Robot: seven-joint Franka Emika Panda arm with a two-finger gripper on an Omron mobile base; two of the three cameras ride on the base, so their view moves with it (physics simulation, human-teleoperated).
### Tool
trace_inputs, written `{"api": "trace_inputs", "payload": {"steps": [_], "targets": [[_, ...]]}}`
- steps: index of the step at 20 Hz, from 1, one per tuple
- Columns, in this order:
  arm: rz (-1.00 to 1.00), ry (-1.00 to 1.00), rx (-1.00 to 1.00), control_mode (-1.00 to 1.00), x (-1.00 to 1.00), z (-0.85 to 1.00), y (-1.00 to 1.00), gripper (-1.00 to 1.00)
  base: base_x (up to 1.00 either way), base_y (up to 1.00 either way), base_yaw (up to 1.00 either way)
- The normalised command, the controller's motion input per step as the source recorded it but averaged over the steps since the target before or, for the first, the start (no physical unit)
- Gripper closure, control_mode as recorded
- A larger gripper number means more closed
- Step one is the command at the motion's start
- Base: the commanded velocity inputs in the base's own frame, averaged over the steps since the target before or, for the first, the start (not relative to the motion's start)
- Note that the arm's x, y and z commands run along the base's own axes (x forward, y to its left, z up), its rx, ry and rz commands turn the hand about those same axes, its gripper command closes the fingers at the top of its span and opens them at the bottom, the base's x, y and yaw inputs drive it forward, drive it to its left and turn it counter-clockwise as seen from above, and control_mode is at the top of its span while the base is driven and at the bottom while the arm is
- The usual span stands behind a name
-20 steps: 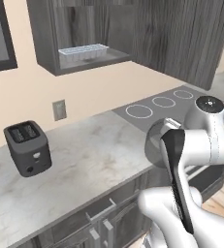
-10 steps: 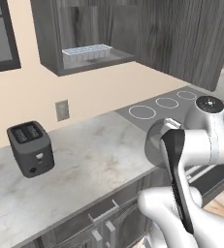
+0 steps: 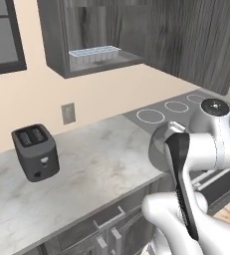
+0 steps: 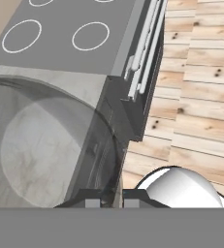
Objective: Pick the candle and jar from the dining table and place them in the open cabinet. Close the cabinet after placing the objects.
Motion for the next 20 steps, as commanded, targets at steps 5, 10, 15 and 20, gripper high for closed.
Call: {"api": "trace_inputs", "payload": {"steps": [5,10,15,20], "targets": [[0.0,0.0,0.0,1.0,0.0,0.0,0.0,1.0,0.31,0.13,0.13],[0.0,0.0,0.0,1.0,0.0,0.0,0.0,1.0,0.47,0.15,0.17],[0.0,0.0,0.0,1.0,0.0,0.0,0.0,1.0,0.46,0.16,0.14],[0.0,0.0,0.0,1.0,0.0,0.0,0.0,1.0,0.33,0.13,0.14]]}}
